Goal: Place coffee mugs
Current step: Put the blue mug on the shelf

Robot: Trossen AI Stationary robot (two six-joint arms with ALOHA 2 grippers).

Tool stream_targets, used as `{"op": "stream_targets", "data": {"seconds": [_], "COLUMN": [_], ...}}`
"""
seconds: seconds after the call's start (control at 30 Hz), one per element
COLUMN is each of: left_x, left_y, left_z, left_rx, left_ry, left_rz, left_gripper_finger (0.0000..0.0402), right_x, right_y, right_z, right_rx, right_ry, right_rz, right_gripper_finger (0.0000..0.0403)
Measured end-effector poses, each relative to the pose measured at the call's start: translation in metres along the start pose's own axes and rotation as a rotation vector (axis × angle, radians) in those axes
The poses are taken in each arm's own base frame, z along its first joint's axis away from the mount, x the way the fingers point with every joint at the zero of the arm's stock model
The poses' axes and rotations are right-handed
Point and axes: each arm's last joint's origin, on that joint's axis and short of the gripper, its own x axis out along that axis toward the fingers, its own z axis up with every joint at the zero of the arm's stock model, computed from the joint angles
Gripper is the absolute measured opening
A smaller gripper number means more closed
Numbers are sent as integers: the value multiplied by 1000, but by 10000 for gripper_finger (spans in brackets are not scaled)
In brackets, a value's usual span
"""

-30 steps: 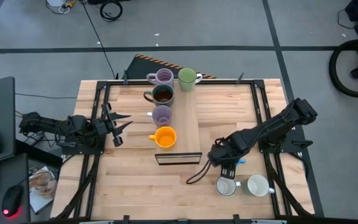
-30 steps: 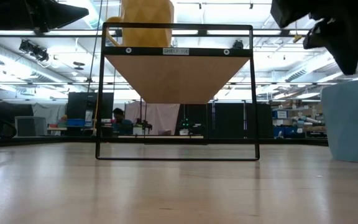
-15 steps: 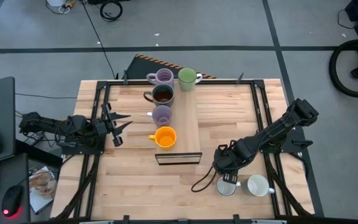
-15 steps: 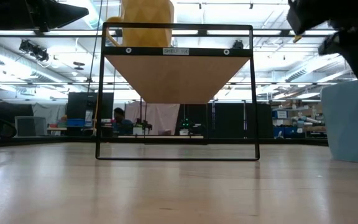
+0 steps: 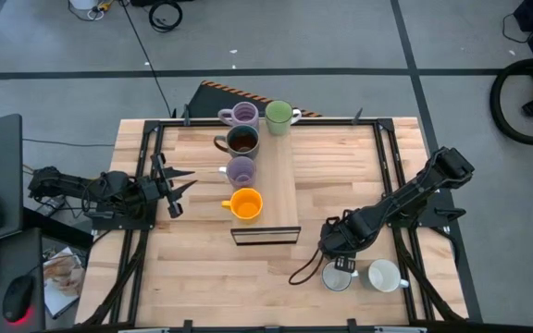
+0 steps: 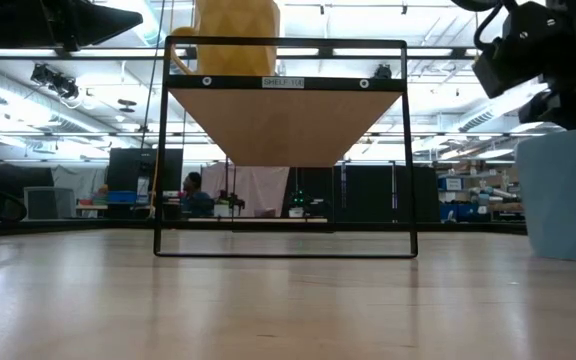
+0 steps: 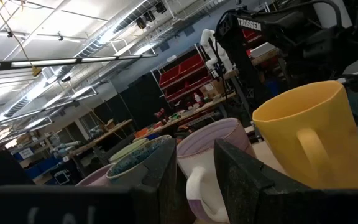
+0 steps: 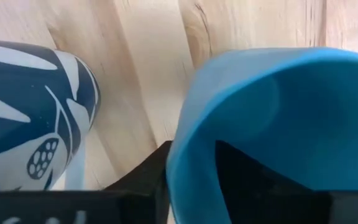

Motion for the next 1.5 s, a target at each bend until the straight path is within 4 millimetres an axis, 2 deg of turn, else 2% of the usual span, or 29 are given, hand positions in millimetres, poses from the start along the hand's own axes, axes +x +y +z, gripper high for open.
{"op": "stream_targets", "data": {"seconds": [0.23,0.4,0.8,1.03,1.23,1.33,1.5], "left_x": [0,0,0,0,0,0,0], "left_y": [0,0,0,0,0,1,3], "left_z": [0,0,0,0,0,0,-2], "left_rx": [0,1,-1,-3,-53,-100,-161], "left_ry": [0,1,3,2,3,13,54], "left_rz": [0,-1,2,3,4,30,106], "left_gripper_finger": [114,114,114,114,114,114,114], "right_x": [-2,-17,-73,-111,-144,-154,-168], "right_y": [-6,-21,-70,-101,-131,-136,-133], "right_z": [4,13,45,70,85,94,118], "right_rx": [-33,-73,-216,-354,-367,-381,-460], "right_ry": [23,44,23,-75,-152,-162,-149], "right_rz": [16,-40,-231,-295,-306,-301,-312], "right_gripper_finger": [61,28,42,41,41,41,42]}}
